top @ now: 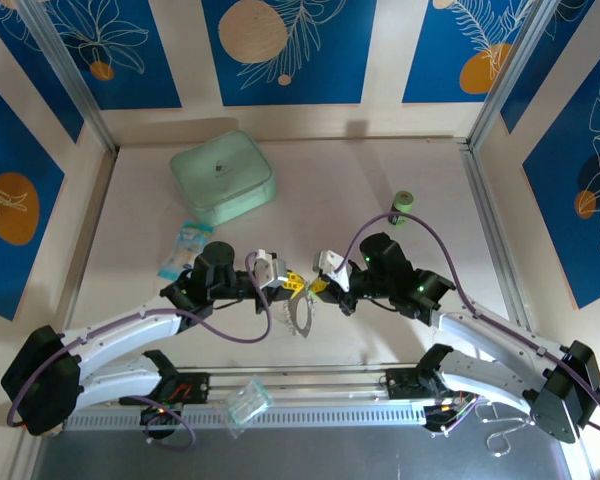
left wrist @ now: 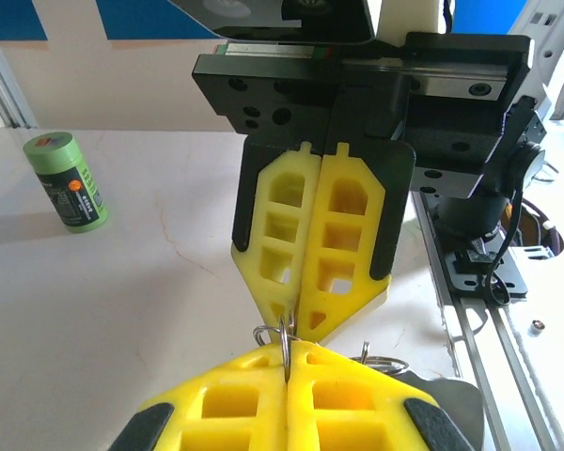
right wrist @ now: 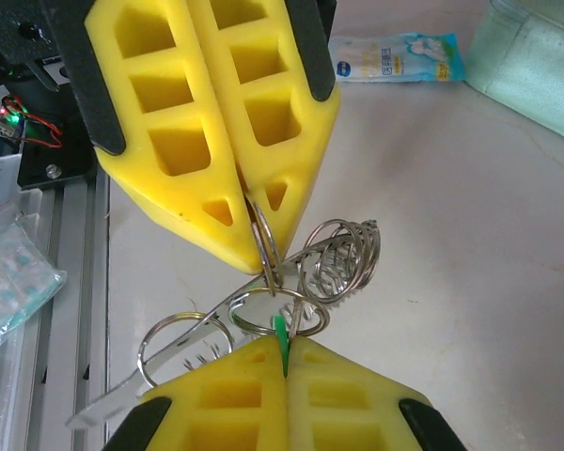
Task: Put the keys on the keyring
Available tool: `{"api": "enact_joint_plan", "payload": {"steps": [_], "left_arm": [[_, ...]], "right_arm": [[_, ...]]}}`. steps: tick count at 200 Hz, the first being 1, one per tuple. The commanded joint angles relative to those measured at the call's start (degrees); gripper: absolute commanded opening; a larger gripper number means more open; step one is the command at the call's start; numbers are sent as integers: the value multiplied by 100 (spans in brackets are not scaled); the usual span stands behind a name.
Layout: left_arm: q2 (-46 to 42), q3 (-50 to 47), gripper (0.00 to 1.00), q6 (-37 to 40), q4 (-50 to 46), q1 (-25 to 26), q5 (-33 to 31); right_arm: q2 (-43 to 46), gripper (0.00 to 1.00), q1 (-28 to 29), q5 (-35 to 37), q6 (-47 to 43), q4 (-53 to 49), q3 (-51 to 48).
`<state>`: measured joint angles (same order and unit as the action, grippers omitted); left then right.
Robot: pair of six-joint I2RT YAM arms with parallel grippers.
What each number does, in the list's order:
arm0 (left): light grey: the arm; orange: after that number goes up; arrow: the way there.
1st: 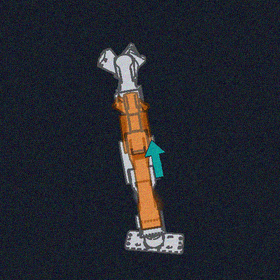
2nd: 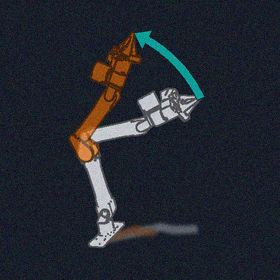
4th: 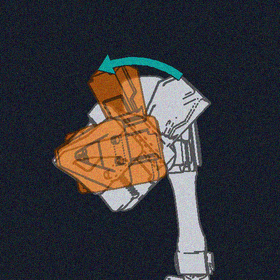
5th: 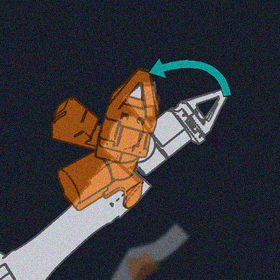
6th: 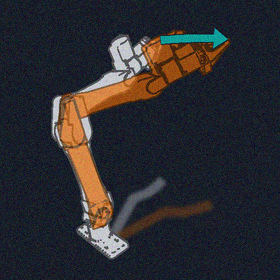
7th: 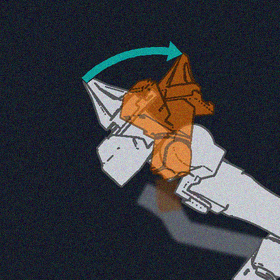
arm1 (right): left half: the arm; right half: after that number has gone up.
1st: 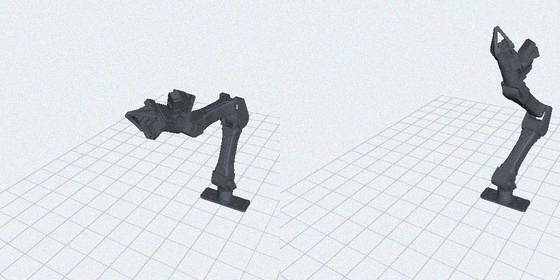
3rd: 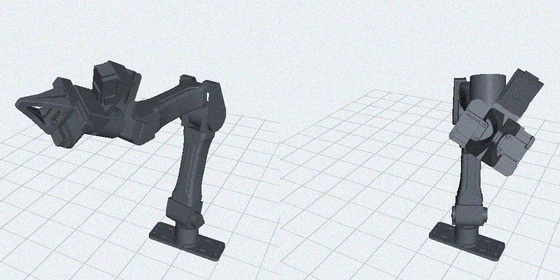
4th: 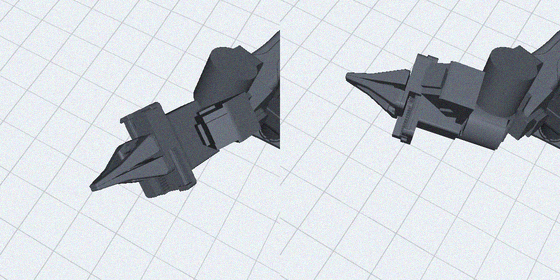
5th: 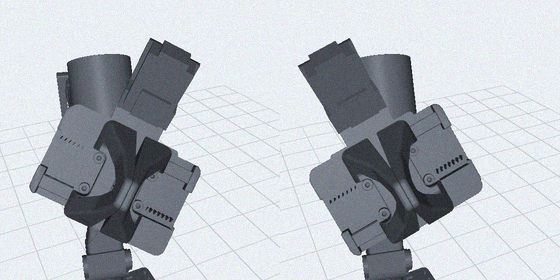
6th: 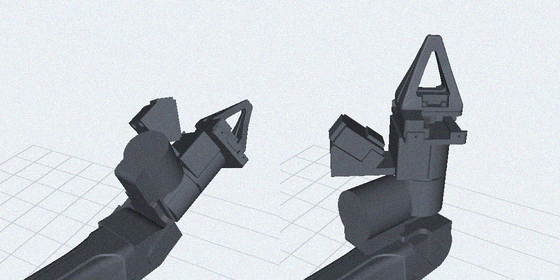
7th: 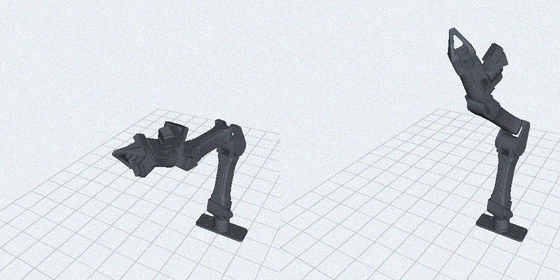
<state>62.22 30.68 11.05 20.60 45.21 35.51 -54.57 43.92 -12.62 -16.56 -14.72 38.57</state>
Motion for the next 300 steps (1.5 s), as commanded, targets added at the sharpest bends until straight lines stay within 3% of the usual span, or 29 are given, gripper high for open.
{"api": "enact_joint_plan", "payload": {"steps": [1,11,40,88,130,157,173,180,191,204,246,284,300], "left_arm": [[-60,147,0,210,436,35,256],[-54,128,0,241,453,38,252],[-3,116,0,262,489,34,316],[36,109,0,225,575,35,479],[79,88,0,179,688,35,653],[85,92,0,173,708,36,720],[118,105,0,147,701,37,692],[137,118,0,137,656,34,642],[150,157,15,192,470,34,464],[136,265,17,442,12,40,170],[237,720,12,1237,-1313,123,-285],[335,921,0,1555,-1702,232,-91],[320,921,0,1563,-1706,245,-53]], "right_arm": [[279,19,-12,-44,11,-73,-9],[455,25,-75,-80,41,84,-80],[766,30,-156,-190,82,636,-292],[573,31,-129,-564,90,1258,-467],[307,24,-90,-707,109,1427,-430],[279,11,-90,-804,75,1422,-408],[287,0,-85,-947,-39,1273,-343],[297,0,-77,-993,-108,1180,-307],[314,0,-77,-948,-261,936,-223],[273,0,-51,-733,-519,426,21],[-151,0,165,-118,-1240,-1130,887],[-581,0,413,-9,-1341,-1531,1538],[-623,0,391,54,-1147,-1363,1581]]}}
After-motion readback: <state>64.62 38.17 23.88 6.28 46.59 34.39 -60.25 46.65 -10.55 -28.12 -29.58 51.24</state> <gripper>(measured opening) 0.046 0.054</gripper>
